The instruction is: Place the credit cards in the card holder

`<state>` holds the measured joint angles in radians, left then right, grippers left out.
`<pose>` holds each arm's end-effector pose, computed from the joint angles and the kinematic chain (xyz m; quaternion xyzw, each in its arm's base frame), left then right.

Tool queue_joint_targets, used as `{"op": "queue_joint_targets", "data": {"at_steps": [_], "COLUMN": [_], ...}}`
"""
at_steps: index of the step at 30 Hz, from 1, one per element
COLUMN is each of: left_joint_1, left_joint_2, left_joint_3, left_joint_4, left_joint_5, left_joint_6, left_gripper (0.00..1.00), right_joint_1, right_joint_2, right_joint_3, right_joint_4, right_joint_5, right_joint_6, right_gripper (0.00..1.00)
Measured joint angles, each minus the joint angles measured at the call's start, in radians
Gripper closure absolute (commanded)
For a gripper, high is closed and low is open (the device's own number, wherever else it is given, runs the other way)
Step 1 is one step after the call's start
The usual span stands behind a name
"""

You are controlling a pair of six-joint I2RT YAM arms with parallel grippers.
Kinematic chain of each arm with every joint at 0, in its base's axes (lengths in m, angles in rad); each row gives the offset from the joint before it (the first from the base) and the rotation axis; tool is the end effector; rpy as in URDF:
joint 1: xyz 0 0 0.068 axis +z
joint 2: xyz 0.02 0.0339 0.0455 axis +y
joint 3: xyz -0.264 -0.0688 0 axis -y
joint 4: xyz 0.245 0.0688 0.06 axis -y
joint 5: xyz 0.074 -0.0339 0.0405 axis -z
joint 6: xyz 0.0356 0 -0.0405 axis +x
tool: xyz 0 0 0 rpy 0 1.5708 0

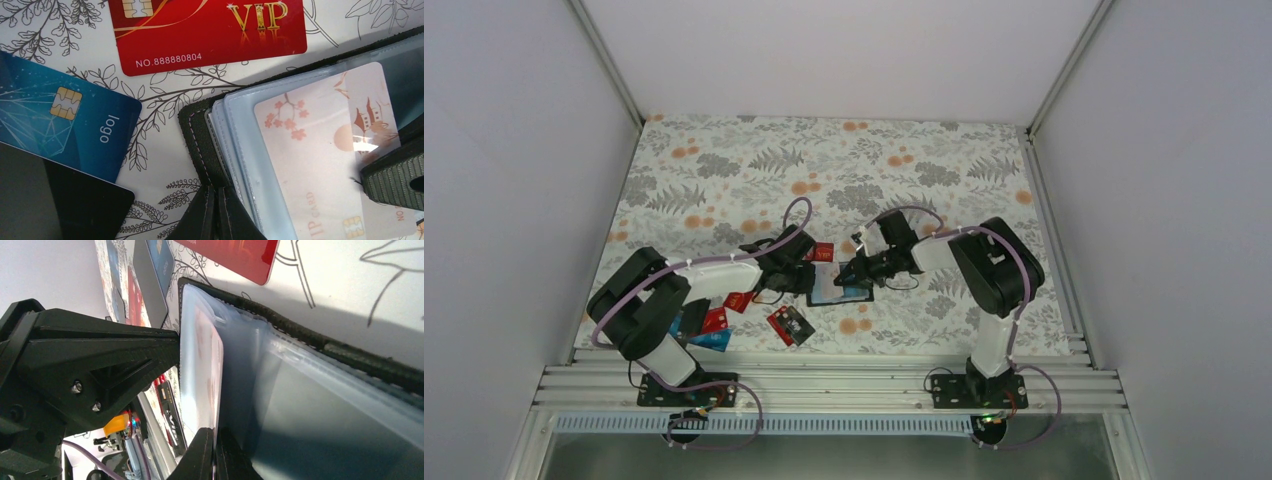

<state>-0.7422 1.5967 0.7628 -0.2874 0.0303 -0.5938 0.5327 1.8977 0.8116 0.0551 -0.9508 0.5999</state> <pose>0.2082 -0.1924 0.1376 0.0756 0.9718 -0.1496 0.1658 0.2615 0.1878 0.0935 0.0932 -0.8605 -0.4995 0.0366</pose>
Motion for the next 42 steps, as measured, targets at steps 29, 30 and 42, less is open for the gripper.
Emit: {"op": "queue_joint_targets", "data": {"at_steps": [29,30,42], "left_joint_1": [0.0,0.0,0.0], "left_joint_2": [0.0,0.0,0.0], "left_joint_3": [-0.015,-0.015,-0.015], "left_joint_4": [0.047,0.047,0.047], "left_joint_5": [0.0,0.0,0.005], "left_joint_6": [-0.001,-0.001,-0.001], "left_gripper": [0.96,0.96,0.97], "right_joint_1": [0.019,0.019,0.072], "right_joint_2": [-0.165,-0.175,-0.211], "right_joint_3": [0.098,0.102,0.135], "right_joint_4": [-0.415,-0.434,-0.541], "right_joint_5": [0.258,0.281,0.568], "right_joint_6": [-0.177,-0.183,-0.194], "right_gripper": [0.29,0.3,0.72]}}
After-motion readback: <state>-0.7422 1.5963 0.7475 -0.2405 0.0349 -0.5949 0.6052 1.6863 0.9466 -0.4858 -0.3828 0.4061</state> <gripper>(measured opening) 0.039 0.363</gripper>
